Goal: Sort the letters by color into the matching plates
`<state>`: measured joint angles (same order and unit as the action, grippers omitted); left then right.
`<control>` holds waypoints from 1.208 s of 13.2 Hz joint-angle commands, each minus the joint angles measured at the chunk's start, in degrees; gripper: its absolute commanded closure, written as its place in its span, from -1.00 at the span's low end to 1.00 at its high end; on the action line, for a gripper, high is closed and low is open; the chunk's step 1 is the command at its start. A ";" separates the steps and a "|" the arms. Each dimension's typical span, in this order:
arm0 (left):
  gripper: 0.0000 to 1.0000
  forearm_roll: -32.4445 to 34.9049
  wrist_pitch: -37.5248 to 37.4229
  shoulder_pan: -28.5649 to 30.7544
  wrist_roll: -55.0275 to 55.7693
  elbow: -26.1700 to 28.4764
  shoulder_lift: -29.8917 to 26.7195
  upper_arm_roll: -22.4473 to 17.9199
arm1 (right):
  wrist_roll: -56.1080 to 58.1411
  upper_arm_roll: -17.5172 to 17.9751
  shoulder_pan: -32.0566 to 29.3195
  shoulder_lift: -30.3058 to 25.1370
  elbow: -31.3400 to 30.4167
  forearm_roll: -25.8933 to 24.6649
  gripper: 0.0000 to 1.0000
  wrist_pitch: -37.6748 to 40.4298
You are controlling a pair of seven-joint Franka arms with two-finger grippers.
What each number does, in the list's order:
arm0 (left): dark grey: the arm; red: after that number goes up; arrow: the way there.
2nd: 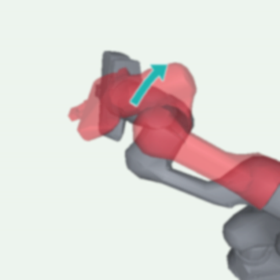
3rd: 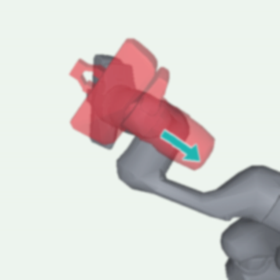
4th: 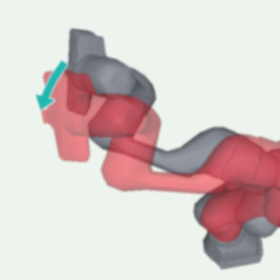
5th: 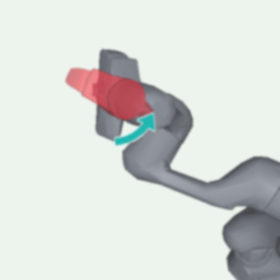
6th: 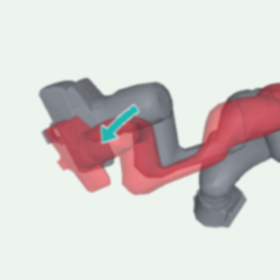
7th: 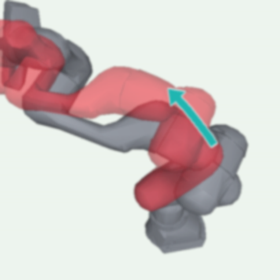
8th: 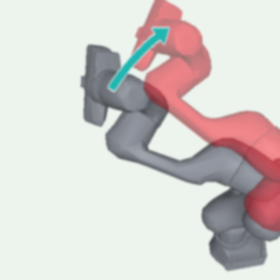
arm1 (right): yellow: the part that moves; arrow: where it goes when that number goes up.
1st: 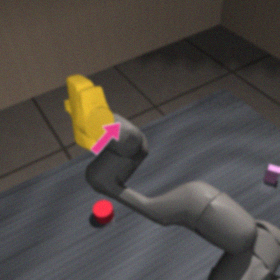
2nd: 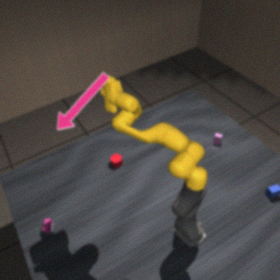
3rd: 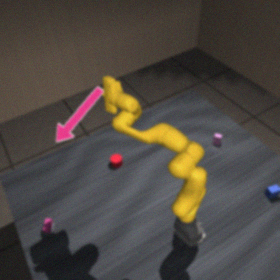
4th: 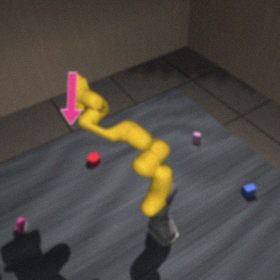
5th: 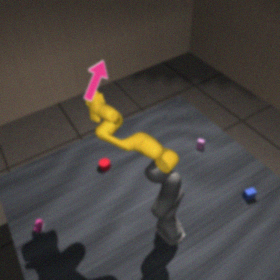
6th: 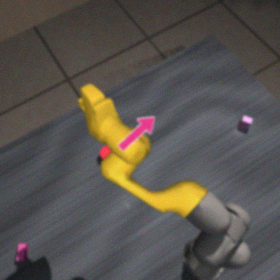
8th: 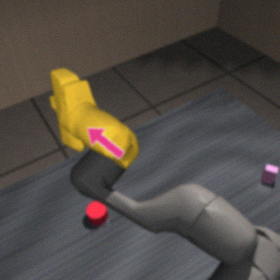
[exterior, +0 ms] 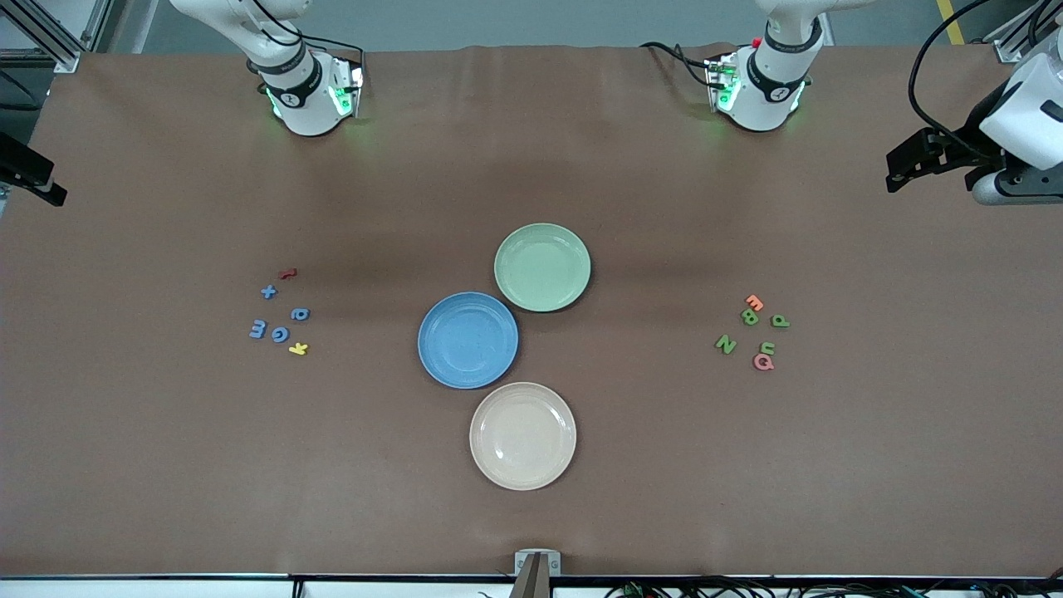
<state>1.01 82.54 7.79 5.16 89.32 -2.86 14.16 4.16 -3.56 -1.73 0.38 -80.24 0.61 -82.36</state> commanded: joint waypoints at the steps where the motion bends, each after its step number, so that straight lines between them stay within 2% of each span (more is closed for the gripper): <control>1: -1.00 0.48 1.12 0.21 0.64 -0.29 -0.30 0.43 | 0.15 0.04 -0.03 0.32 0.87 0.10 -1.00 0.62; 6: -1.00 0.30 1.66 0.12 0.64 -0.29 1.10 0.43 | 0.24 0.04 0.06 0.41 0.87 0.01 -1.00 0.62; 9: -1.00 -0.13 7.27 -0.14 0.64 1.90 3.55 1.39 | 0.15 0.04 0.14 1.20 0.70 0.01 -1.00 0.62; 16: -1.00 0.83 24.31 -0.32 -0.76 12.01 11.20 6.75 | 0.24 0.04 1.82 6.90 0.17 -0.69 -0.99 0.62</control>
<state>1.00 103.70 7.28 5.36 99.26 7.58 19.93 4.21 -3.43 -0.98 5.15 -80.62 0.60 -82.26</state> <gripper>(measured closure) 0.000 0.000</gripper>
